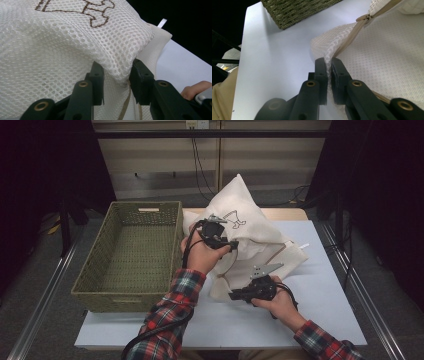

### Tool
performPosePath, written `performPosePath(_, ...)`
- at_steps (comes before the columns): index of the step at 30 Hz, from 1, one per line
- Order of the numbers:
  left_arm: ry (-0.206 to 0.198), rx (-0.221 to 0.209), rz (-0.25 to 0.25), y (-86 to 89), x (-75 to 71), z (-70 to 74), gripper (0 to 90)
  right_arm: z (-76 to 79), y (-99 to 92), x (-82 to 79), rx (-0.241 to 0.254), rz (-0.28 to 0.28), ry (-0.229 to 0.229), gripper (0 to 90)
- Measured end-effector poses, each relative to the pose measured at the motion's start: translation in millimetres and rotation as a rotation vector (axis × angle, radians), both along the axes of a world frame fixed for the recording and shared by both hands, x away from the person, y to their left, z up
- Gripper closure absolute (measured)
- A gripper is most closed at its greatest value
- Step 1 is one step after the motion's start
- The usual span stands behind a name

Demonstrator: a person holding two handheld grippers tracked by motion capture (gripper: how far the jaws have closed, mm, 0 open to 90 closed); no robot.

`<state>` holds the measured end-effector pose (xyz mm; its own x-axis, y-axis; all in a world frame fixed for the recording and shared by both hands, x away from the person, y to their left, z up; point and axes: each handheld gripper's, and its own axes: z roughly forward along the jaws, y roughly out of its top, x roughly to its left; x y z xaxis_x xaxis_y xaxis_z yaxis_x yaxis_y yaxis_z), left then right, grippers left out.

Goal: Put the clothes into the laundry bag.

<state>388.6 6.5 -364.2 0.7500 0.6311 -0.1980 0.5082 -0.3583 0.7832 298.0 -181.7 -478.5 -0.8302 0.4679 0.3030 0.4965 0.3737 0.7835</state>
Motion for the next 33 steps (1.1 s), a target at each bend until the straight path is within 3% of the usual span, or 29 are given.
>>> performPosePath(10, -0.025, 0.025, -0.026, -6.9, -1.9, -0.3, 47.8, 4.5, -4.7, 3.0, 0.001, -0.017, -0.017, 79.3)
performPosePath(16, -0.033, 0.019, -0.028, -8.1, -1.0, 2.3, 43.1, 6.0, -6.2, 2.4, -0.006, -0.034, -0.025, 75.4)
performPosePath(20, -0.036, 0.042, -0.042, -8.2, -2.7, 4.6, 40.1, 6.7, -7.0, 3.4, -0.006, -0.034, -0.032, 70.6)
performPosePath(28, -0.03, 0.035, -0.028, -0.9, -4.7, 13.3, 37.4, 6.8, -9.4, 4.7, 0.0, -0.048, -0.042, 62.5)
performPosePath(33, -0.048, 0.016, -0.011, 5.4, -5.6, 16.4, 33.3, 8.4, -8.8, 5.9, 0.004, -0.062, -0.049, 56.3)
